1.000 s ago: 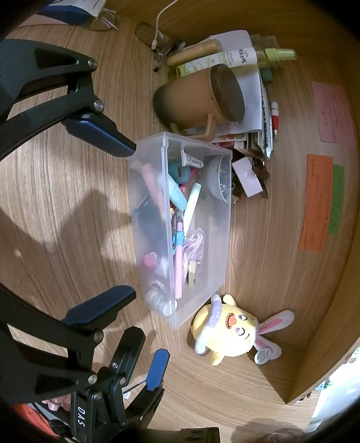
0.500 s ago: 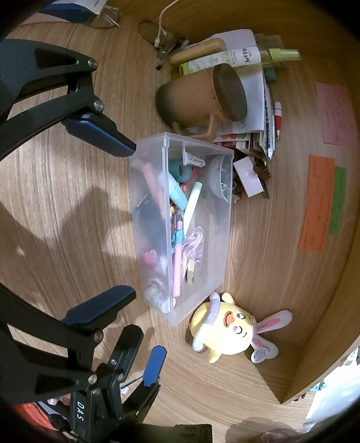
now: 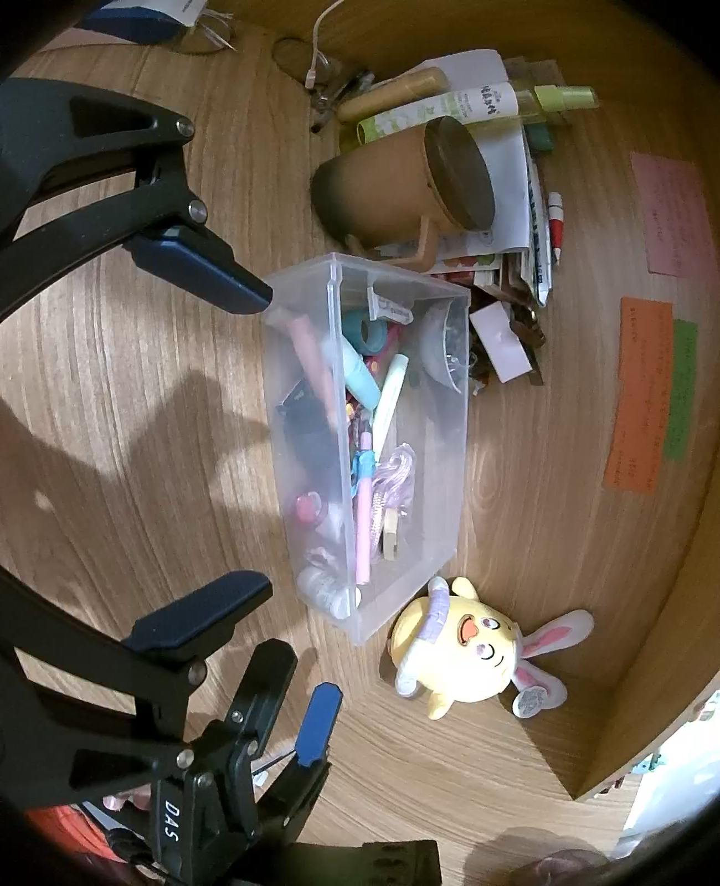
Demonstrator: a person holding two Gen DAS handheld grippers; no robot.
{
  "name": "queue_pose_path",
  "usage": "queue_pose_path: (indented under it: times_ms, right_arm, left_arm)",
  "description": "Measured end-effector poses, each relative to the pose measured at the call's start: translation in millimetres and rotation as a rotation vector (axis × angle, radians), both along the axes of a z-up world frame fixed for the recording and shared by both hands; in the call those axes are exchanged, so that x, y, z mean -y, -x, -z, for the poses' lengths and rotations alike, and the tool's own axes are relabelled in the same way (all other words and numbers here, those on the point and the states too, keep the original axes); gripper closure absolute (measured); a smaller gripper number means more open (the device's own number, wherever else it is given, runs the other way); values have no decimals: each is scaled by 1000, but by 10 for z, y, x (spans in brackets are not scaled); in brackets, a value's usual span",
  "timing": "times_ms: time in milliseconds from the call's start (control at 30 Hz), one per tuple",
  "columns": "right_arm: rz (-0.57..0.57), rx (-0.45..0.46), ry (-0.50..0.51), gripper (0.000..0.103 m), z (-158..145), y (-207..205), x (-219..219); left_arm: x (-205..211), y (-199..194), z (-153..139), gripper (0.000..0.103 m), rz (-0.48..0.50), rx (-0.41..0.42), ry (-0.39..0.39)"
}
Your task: Organize objects
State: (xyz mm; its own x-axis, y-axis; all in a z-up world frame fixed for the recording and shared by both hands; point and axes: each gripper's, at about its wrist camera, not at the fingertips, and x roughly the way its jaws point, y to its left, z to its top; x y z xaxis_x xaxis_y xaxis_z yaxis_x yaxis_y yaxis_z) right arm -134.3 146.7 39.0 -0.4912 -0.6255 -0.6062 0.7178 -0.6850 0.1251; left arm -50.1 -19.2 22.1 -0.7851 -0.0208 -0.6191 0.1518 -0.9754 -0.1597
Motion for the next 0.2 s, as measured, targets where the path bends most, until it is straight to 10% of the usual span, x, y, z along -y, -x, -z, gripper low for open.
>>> queue_pose_path:
  times_ms: [200]
  right_arm:
    - [5, 17, 0, 18, 43, 35, -10]
  left_arm:
    - [-4, -23, -23, 8, 1, -11, 11]
